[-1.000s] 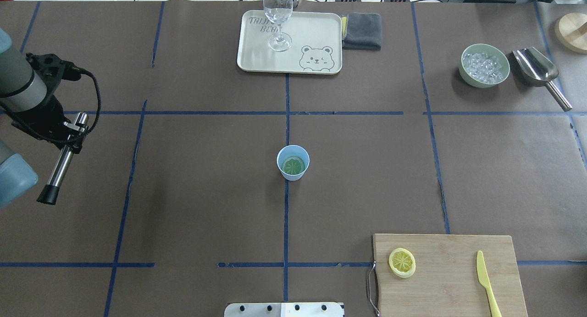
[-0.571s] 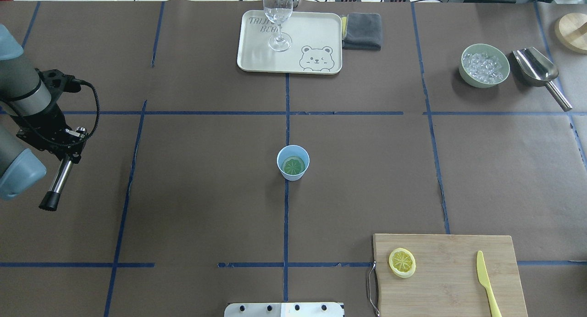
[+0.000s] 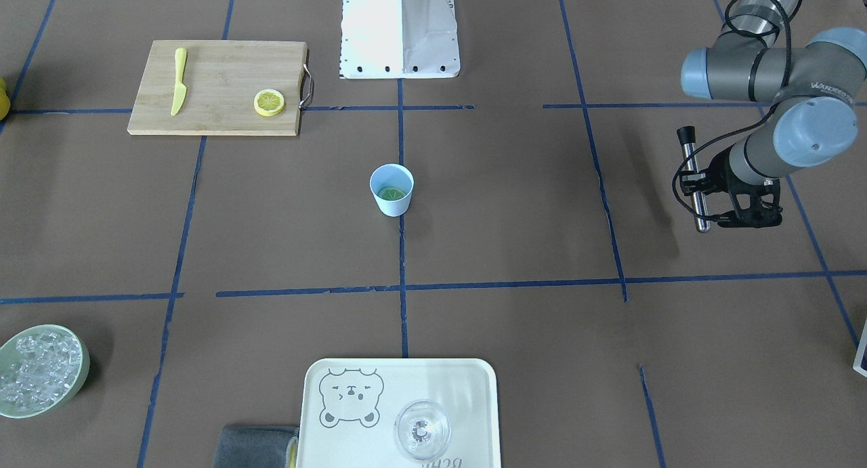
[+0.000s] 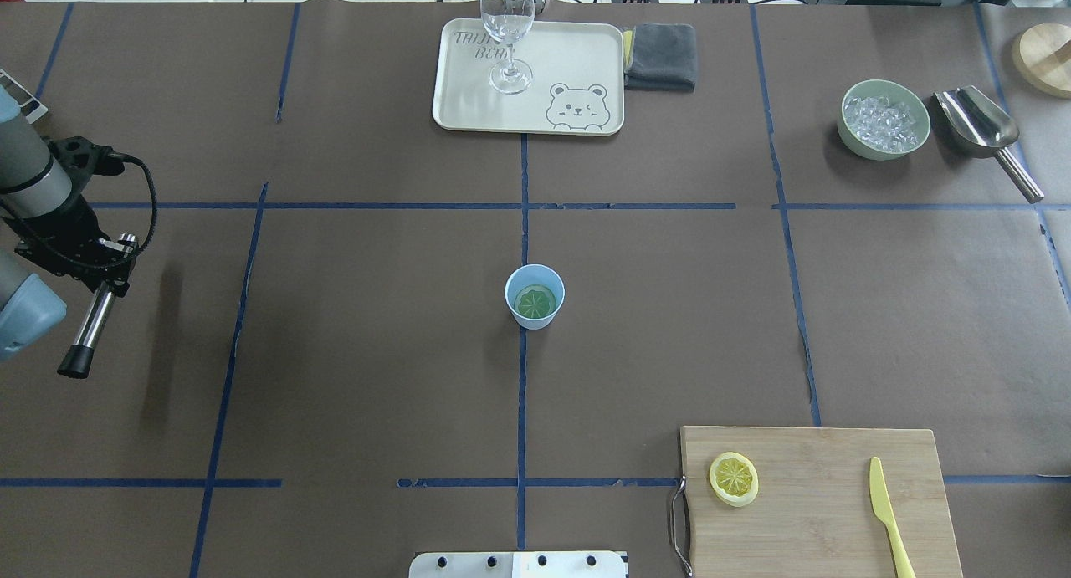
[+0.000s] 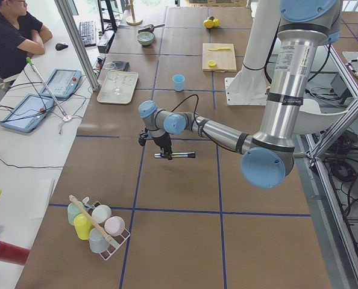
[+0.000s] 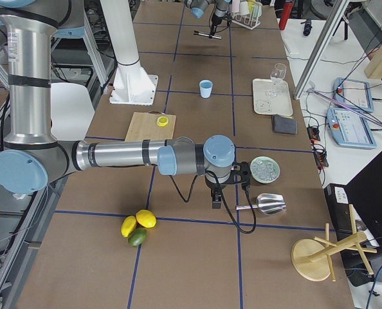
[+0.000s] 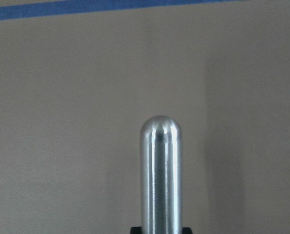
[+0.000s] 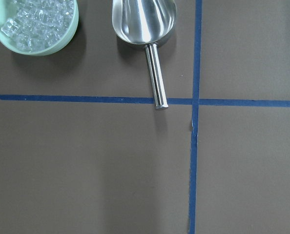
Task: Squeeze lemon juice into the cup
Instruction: 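Set the steel muddler down on the table and open the left gripper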
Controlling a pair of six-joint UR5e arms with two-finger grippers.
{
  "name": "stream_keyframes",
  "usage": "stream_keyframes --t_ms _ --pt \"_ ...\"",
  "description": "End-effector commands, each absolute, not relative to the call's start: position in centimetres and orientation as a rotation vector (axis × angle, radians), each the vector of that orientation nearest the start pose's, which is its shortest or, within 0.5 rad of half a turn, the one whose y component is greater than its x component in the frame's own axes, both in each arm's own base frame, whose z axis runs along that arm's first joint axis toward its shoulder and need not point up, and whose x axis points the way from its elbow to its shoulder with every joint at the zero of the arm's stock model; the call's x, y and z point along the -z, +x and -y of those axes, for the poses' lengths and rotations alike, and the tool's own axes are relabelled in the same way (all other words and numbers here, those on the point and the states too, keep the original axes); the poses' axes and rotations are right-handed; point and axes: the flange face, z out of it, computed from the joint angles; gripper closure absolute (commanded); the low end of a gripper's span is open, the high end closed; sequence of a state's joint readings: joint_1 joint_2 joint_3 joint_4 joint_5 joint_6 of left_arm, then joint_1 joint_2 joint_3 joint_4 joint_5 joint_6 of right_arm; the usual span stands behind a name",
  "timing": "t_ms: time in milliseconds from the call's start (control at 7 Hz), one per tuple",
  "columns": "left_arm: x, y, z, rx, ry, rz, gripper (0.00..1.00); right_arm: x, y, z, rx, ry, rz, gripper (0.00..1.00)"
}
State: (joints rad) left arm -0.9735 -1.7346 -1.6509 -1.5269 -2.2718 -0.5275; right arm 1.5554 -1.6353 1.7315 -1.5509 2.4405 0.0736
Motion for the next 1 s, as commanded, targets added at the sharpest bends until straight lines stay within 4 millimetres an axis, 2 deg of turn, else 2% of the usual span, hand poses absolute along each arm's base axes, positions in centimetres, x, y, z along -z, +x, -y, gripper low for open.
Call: stream_keyframes --t_ms 0,143,286,429,571,714,857 --pt "-56.7 25.2 50.5 -0.134 -0.173 -0.679 1.0 -60.1 5.0 47.0 -0.004 0.07 0.873 0.0" --pt "-58.0 25.0 50.6 -0.134 -0.158 -0.667 1.0 -60.1 5.0 47.0 -0.005 0.07 0.873 0.0" --pt "-58.0 25.0 50.6 -0.134 -0.154 -0.668 1.0 -60.1 5.0 47.0 -0.005 0.07 0.873 0.0" --pt "-58.0 25.0 50.6 -0.132 -0.155 -0.669 0.85 -60.1 5.0 47.0 -0.005 0.07 0.873 0.0" --pt "-57.9 25.0 50.5 -0.132 -0.153 -0.67 0.3 -60.2 5.0 47.0 -0.006 0.068 0.871 0.0" --pt "-57.6 24.9 50.6 -0.13 -0.148 -0.673 0.0 -60.2 5.0 47.0 -0.006 0.068 0.871 0.0" --pt "-57.5 24.5 50.8 -0.118 -0.144 -0.675 0.0 -60.1 5.0 47.0 -0.005 0.07 0.871 0.0"
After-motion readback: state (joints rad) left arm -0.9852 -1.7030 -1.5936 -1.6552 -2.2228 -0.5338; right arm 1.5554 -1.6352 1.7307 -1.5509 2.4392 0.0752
